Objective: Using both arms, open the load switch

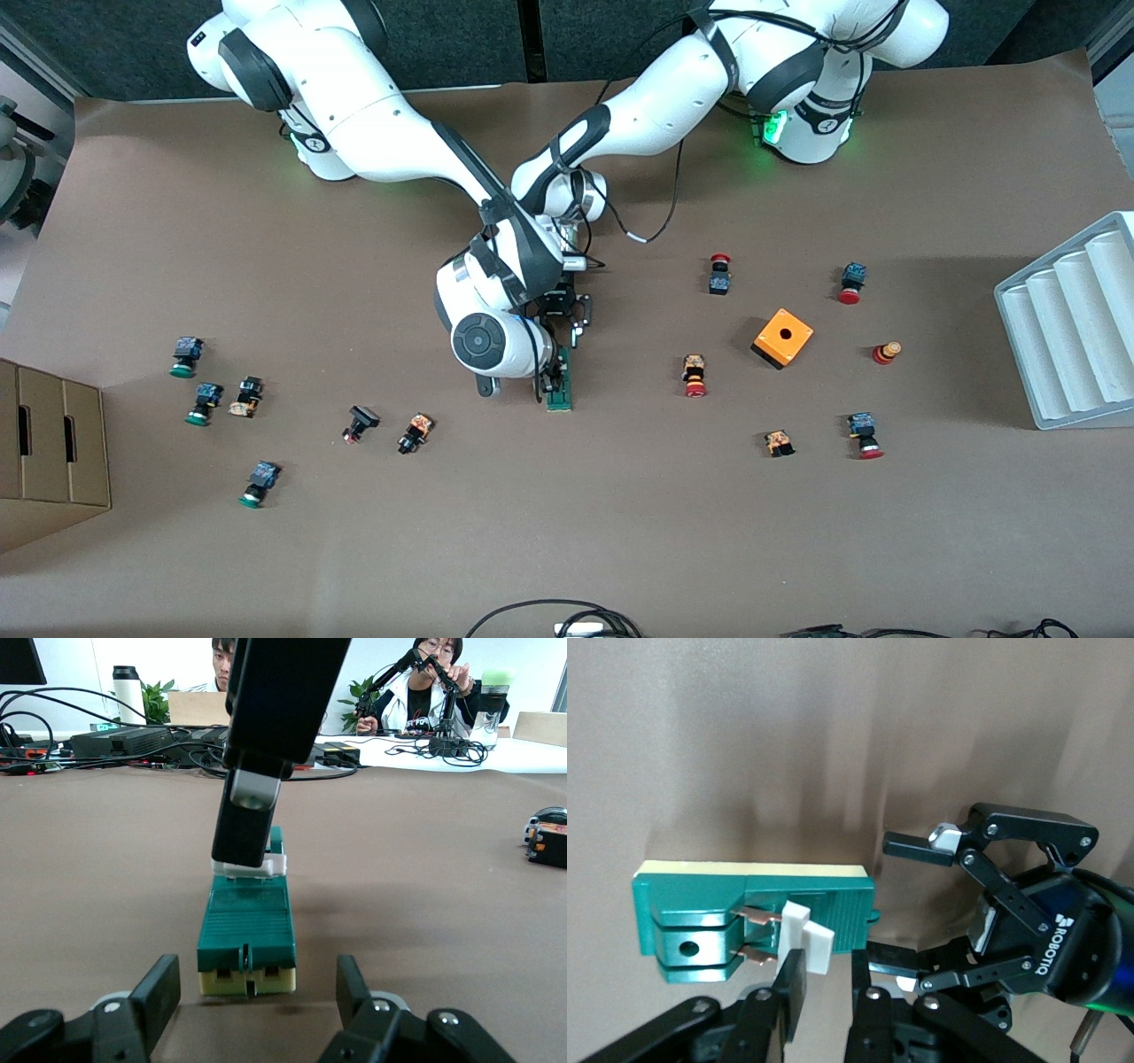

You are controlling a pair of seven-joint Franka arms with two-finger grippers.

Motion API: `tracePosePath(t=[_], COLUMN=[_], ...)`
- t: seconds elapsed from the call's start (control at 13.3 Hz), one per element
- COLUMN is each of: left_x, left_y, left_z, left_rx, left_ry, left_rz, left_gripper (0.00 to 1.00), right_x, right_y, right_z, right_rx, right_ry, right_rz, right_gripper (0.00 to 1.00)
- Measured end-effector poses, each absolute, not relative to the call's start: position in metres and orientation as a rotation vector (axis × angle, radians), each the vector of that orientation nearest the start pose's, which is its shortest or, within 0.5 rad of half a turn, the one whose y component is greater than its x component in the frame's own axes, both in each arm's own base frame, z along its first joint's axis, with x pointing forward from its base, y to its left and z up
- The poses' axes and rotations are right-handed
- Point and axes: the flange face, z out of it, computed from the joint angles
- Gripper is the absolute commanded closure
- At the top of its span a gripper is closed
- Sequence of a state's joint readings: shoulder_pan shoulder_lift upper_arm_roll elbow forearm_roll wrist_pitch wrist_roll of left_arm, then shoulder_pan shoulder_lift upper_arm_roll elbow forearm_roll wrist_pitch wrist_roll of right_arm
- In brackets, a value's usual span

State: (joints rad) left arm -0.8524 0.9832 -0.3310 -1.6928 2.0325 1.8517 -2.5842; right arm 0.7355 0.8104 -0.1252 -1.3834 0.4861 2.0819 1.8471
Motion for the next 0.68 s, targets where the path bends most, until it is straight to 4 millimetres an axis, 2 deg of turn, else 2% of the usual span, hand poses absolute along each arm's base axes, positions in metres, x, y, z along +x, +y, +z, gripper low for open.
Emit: tracePosePath(t=[0.38, 0.45, 0.53, 0.6, 0.68], left_x=[0.321, 0.321, 0.321, 0.321, 0.321], left_y=[-0.559, -0.559, -0.559, -0.559, -0.559], left_z=[0.055, 0.055, 0.055, 0.055, 0.055], left_rx=[-2.531, -2.531, -2.531, -2.531, -2.531], left_ry=[0.005, 0.005, 0.005, 0.005, 0.006], left_rz=[-1.911, -1.912, -1.912, -1.912, -1.912], left_gripper=[0.21, 0.21, 0.21, 0.21, 0.21], right_x=[0.568, 0.569, 0.57, 0.573, 0.577], right_y=[0.45, 0.449, 0.448, 0.446, 0.441], right_z=[0.22, 0.221, 0.223, 0.227, 0.235], right_rx=[-2.297, -2.295, -2.291, -2.285, -2.283], right_ry=[2.059, 2.058, 2.059, 2.058, 2.054], right_rz=[0.498, 0.495, 0.491, 0.486, 0.487], right_gripper=[0.69, 0.54, 0.21, 0.0, 0.0])
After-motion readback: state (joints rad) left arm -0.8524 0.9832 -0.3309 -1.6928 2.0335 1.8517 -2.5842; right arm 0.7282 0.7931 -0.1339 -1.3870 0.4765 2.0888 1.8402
